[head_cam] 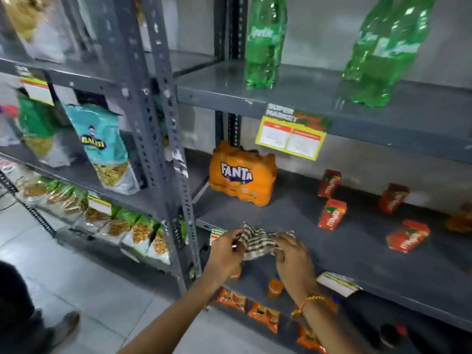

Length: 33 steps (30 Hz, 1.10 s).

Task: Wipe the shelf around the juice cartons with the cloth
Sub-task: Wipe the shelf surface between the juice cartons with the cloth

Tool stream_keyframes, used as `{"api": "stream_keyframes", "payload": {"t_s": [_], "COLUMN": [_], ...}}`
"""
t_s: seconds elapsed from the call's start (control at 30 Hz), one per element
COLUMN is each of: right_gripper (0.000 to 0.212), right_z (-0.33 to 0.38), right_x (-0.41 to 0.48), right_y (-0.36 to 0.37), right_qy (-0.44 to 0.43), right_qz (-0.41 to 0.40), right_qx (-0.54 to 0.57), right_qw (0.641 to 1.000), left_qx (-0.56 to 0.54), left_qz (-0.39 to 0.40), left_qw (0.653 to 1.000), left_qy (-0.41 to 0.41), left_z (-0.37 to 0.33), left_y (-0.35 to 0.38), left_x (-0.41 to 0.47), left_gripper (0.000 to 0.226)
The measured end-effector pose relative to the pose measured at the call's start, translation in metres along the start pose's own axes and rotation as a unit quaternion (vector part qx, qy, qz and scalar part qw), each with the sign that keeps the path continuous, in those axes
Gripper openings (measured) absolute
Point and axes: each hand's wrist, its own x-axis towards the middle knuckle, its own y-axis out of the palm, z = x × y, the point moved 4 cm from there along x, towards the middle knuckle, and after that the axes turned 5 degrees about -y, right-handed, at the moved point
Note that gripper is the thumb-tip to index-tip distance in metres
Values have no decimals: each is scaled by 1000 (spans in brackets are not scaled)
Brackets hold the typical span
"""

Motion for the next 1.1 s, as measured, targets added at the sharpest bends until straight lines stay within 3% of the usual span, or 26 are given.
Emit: {"api": "stream_keyframes", "payload": {"t_s": [0.23,0.43,0.5,0.57,0.67,0.83,1.1], "right_gripper": [40,40,48,57,54,50,57], "right_z": [0,-33,-31,-20,-6,-11,-6], "right_x": [88,91,90,97,111,121,120], "right_y": [41,80,78,77,88,115,110], "right_qy": [-34,23,14,-47,-89,-54,-65], "right_qz": [-31,139,124,88,159,246,205], "right_qx": [-41,-160,-185,-171,-93,-128,-83], "right_qw": [998,977,975,980,979,959,973], "left_qx": [21,41,75,114,200,285,295], "left_qz": [5,39,36,23,-1,20,28], "left_qw": [1000,998,996,992,978,958,954], "left_qy": [14,6,30,48,55,31,48], "left_z": [26,51,57,62,72,98,103], "left_y": [0,21,19,13,4,7,9], "left_x": [86,104,107,112,115,105,108], "left_gripper": [38,43,43,43,49,56,66]}}
